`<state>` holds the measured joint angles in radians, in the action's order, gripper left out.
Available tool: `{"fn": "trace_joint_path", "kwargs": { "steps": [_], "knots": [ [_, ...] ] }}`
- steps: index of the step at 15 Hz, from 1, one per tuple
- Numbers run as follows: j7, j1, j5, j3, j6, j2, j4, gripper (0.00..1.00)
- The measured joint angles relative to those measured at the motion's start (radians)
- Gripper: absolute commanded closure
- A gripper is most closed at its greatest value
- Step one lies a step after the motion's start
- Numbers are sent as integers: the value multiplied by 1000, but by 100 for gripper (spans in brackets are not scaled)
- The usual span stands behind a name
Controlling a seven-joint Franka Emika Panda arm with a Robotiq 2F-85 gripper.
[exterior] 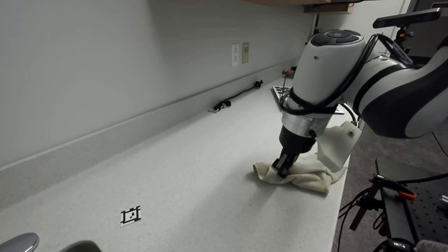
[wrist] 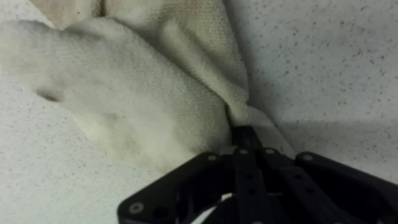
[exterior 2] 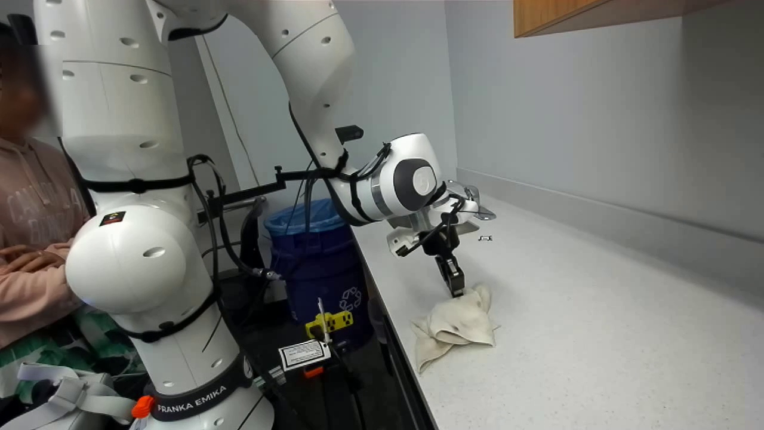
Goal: Use the white cloth to wipe the top of the cabinet
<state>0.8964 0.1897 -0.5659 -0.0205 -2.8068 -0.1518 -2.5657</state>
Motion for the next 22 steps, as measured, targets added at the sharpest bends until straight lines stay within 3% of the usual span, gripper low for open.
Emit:
{"fn": "trace_joint_path", "kwargs": {
  "steps": [7, 14, 22],
  "knots": [
    [0, 0, -2, 4, 13, 93, -28, 100],
    [4, 0, 22, 8, 24, 181, -151, 100],
    [148, -11, -82, 18, 193, 247, -176, 100]
  ]
}}
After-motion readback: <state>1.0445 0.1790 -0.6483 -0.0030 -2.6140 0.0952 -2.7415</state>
